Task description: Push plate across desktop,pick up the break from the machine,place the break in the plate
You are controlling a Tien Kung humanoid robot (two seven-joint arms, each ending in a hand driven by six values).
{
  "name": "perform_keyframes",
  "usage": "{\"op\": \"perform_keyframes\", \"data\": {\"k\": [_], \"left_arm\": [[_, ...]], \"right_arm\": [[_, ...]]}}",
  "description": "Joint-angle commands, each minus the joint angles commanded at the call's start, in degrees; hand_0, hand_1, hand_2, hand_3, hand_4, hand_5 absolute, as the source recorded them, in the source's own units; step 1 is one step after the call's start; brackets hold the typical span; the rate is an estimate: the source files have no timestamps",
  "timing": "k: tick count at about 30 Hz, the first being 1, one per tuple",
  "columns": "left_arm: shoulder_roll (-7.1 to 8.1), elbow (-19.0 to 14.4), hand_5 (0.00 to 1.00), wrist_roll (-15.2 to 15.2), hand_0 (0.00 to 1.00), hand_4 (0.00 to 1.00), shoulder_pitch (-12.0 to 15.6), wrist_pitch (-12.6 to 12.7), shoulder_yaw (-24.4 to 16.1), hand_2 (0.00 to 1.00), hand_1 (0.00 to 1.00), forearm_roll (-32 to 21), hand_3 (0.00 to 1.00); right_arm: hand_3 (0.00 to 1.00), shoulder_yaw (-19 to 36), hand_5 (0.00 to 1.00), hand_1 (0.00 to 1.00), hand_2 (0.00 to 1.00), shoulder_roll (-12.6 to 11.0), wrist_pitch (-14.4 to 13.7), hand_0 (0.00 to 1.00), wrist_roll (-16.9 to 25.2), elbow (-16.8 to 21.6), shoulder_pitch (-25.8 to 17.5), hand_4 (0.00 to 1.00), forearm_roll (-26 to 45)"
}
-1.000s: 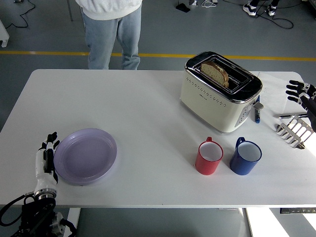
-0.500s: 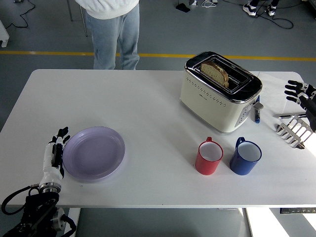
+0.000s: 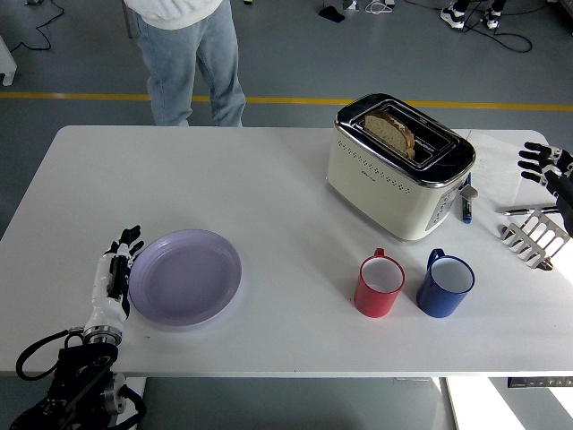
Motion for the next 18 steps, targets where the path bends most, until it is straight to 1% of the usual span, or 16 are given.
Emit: {"op": "perform_keyframes", "data": {"k": [6, 18], "left_arm": [[-0.22, -0.2, 0.998, -0.1, 0.801, 0.617, -0.3, -0.2, 1.4, 0.889, 0.856, -1.0, 0.83], [0.04, -0.2, 0.998, 0.0, 0.799, 0.616, -1.2, -0.7, 5.1, 0.887, 0.855, -2.5, 0.829]], "right_arm": [[0.717, -0.1, 0.597, 0.748, 0.734, 0.1, 0.0, 0.803, 0.0, 0.0, 0.0, 0.42, 0.0], [0.718, -0.2, 0.599, 0.748, 0.734, 0.2, 0.1, 0.804, 0.0, -0.1, 0.0, 0.421, 0.0]]}}
